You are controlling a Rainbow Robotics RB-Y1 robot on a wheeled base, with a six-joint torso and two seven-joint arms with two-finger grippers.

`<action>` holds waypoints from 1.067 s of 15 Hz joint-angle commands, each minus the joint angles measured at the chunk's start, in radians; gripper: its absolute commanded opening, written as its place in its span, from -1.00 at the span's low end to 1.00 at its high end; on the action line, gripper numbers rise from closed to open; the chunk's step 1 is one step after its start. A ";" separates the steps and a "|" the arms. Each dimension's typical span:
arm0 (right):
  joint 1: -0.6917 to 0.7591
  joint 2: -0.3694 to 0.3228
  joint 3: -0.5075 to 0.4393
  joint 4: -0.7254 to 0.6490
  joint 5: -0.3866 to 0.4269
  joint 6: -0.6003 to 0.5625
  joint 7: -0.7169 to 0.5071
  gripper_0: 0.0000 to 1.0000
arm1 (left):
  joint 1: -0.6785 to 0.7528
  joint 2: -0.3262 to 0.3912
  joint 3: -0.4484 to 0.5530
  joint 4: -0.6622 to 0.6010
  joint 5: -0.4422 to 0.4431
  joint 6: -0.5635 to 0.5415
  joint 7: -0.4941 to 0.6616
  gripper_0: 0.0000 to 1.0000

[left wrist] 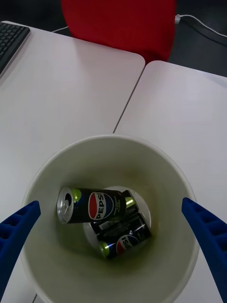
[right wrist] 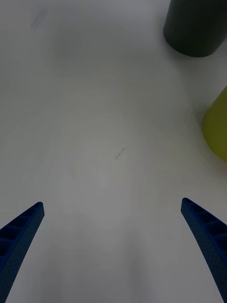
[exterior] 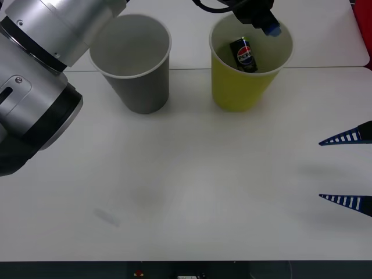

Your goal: Put the can into the green bin and the plastic bottle into the gray bin

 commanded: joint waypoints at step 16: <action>0.000 0.000 0.000 0.000 0.000 0.000 0.000 1.00 | 0.613 0.606 0.189 -0.536 0.718 -0.080 -0.818 1.00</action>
